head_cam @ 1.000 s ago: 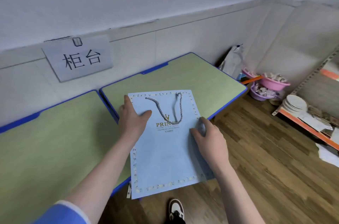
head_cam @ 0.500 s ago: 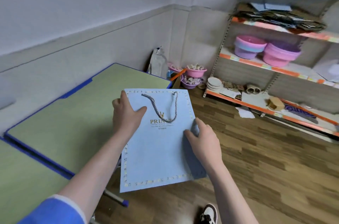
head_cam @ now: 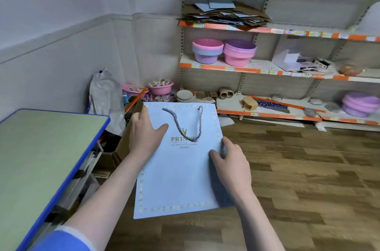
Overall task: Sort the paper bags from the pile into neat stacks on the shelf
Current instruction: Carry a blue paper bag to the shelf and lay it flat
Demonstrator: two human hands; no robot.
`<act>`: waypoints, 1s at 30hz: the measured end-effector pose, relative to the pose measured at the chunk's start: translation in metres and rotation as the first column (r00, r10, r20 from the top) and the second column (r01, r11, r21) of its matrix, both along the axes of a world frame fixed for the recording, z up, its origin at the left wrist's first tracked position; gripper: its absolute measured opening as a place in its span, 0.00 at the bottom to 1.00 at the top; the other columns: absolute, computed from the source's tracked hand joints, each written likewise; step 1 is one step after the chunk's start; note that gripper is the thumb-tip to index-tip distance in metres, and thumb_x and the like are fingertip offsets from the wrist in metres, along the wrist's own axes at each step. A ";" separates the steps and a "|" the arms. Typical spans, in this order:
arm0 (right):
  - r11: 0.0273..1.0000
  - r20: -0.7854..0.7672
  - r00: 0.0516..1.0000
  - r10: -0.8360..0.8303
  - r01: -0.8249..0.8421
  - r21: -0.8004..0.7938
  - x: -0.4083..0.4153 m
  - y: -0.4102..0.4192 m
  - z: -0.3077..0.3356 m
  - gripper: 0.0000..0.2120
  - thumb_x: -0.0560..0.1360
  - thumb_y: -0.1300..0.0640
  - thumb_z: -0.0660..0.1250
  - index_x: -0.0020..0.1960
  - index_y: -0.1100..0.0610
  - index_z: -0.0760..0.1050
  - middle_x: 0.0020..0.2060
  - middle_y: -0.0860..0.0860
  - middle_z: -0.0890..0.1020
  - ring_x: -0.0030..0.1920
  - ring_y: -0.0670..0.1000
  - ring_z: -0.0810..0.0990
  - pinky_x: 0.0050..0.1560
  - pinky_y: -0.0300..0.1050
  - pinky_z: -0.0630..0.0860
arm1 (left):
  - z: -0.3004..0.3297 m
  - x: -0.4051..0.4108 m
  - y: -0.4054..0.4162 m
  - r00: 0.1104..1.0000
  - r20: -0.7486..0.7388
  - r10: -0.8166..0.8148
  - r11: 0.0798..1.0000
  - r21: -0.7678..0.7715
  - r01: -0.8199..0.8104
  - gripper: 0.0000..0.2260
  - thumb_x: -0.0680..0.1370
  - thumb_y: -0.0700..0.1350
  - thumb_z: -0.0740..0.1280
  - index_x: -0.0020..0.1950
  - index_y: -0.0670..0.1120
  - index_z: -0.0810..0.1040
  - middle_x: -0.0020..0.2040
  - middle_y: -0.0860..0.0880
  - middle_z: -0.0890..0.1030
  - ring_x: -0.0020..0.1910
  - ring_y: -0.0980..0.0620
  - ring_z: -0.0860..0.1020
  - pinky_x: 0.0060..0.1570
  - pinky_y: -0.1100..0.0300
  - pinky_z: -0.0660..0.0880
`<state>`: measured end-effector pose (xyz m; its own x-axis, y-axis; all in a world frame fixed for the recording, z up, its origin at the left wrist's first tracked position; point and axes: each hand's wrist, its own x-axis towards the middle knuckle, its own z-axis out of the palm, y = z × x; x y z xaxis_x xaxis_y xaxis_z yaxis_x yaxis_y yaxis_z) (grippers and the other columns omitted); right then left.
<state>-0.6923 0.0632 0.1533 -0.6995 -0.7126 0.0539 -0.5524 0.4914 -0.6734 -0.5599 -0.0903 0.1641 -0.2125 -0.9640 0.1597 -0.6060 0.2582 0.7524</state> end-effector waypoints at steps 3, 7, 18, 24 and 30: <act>0.998 -0.007 0.998 -0.059 0.059 0.008 -0.065 0.003 0.004 0.06 0.76 0.52 0.60 0.49 0.54 0.68 0.44 0.50 0.73 0.42 0.54 0.72 0.37 0.47 0.66 | 0.003 -0.071 0.001 0.998 -0.035 -0.053 0.998 0.020 0.053 0.27 0.72 0.48 0.70 0.68 0.46 0.66 0.63 0.43 0.67 0.60 0.44 0.71 0.49 0.59 0.65; 0.991 -0.009 0.991 -0.134 0.134 -0.015 -0.137 0.007 0.009 0.07 0.76 0.52 0.59 0.51 0.53 0.69 0.44 0.50 0.72 0.42 0.53 0.72 0.37 0.46 0.66 | 0.007 -0.152 0.000 0.992 -0.069 -0.102 0.994 0.025 0.104 0.25 0.71 0.47 0.70 0.67 0.48 0.67 0.63 0.45 0.68 0.61 0.45 0.70 0.50 0.58 0.66; 0.968 -0.017 0.968 -0.249 0.250 0.007 -0.277 -0.003 -0.006 0.10 0.76 0.50 0.59 0.54 0.55 0.69 0.44 0.50 0.72 0.40 0.51 0.71 0.32 0.43 0.63 | 0.001 -0.322 -0.030 0.967 -0.030 -0.252 0.968 -0.011 0.252 0.20 0.72 0.44 0.69 0.61 0.45 0.69 0.61 0.45 0.71 0.65 0.48 0.66 0.47 0.60 0.62; 0.960 -0.043 0.959 -0.279 0.280 0.018 -0.375 -0.047 -0.013 0.08 0.76 0.50 0.60 0.51 0.54 0.67 0.44 0.50 0.72 0.40 0.52 0.71 0.35 0.46 0.64 | -0.012 -0.429 -0.080 0.949 -0.064 -0.308 0.951 -0.020 0.308 0.19 0.72 0.43 0.70 0.60 0.45 0.70 0.56 0.46 0.71 0.61 0.46 0.69 0.43 0.60 0.60; 0.947 -0.062 0.946 -0.319 0.321 0.023 -0.499 -0.117 -0.001 0.07 0.76 0.51 0.60 0.47 0.54 0.65 0.43 0.51 0.72 0.40 0.53 0.70 0.36 0.47 0.65 | -0.004 -0.563 -0.153 0.944 -0.053 -0.326 0.945 0.009 0.327 0.21 0.72 0.45 0.70 0.62 0.43 0.69 0.60 0.41 0.71 0.60 0.44 0.69 0.46 0.59 0.62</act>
<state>-1.1913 -0.0536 0.1518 -0.8877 -0.4534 0.0805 -0.3990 0.6699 -0.6261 -1.1229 -0.2428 0.1604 -0.5086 -0.8456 0.1619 -0.4522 0.4224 0.7856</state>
